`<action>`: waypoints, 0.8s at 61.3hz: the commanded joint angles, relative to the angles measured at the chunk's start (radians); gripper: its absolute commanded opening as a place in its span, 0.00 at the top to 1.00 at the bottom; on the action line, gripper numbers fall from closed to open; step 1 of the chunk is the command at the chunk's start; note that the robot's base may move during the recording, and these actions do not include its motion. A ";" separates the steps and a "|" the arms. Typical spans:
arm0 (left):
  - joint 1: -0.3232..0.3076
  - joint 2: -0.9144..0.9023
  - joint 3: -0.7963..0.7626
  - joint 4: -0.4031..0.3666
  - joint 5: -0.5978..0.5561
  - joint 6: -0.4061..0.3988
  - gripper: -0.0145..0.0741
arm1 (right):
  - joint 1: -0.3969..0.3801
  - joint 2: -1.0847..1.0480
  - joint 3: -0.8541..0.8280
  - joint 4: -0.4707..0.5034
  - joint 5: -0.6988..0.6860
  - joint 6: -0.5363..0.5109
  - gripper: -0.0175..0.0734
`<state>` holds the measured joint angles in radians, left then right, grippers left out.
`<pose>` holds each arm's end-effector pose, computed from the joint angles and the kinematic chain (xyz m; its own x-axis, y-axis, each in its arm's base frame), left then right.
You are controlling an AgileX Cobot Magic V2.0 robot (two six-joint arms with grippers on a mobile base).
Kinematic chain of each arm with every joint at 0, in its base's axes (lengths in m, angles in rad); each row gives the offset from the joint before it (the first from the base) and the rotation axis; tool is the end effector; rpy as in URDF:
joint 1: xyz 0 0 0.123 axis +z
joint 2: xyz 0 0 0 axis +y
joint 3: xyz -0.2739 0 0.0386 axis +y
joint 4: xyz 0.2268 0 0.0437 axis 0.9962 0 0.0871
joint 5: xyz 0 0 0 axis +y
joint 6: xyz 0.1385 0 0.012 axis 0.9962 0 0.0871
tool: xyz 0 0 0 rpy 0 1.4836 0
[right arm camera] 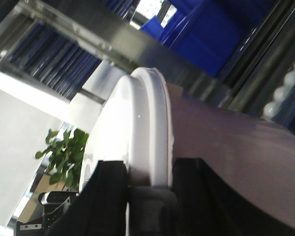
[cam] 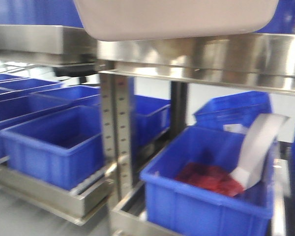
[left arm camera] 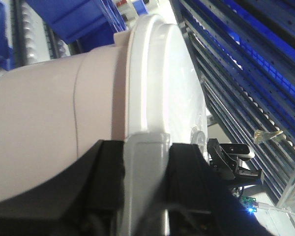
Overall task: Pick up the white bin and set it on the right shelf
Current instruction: 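Drive the base up to the steel shelf with blue crates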
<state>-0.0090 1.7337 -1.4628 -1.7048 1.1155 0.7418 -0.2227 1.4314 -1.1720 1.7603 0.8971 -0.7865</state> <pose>0.3747 -0.1272 0.3737 -0.7691 -0.4046 -0.4948 0.4576 0.1918 -0.8682 0.3352 0.0336 0.3890 -0.5077 0.6954 -0.5086 -0.3354 0.3842 0.8602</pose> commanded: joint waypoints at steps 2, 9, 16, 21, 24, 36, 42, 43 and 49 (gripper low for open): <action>-0.020 -0.054 -0.037 -0.092 0.188 0.020 0.98 | 0.008 -0.043 -0.029 0.139 0.049 0.000 0.74; -0.020 -0.054 -0.037 -0.092 0.186 0.020 0.98 | 0.008 -0.043 -0.029 0.139 0.048 0.000 0.74; -0.020 -0.054 -0.037 -0.092 0.186 0.020 0.98 | 0.008 -0.043 -0.029 0.139 0.048 0.000 0.74; -0.020 -0.054 -0.037 -0.092 0.186 0.020 0.98 | 0.008 -0.043 -0.029 0.139 0.047 0.000 0.74; -0.020 -0.054 -0.037 -0.092 0.186 0.020 0.98 | 0.008 -0.043 -0.029 0.139 0.045 0.000 0.74; -0.020 -0.054 -0.037 -0.092 0.186 0.020 0.98 | 0.008 -0.043 -0.029 0.139 0.045 0.000 0.74; -0.020 -0.054 -0.037 -0.092 0.186 0.020 0.98 | 0.008 -0.043 -0.029 0.139 0.043 0.000 0.74; -0.020 -0.054 -0.037 -0.092 0.186 0.020 0.98 | 0.008 -0.043 -0.029 0.139 0.043 0.000 0.74; -0.020 -0.054 -0.037 -0.092 0.186 0.020 0.98 | 0.008 -0.043 -0.029 0.139 0.043 0.000 0.74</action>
<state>-0.0090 1.7337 -1.4628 -1.7039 1.1215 0.7364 -0.2227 1.4314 -1.1720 1.7603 0.8908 -0.7865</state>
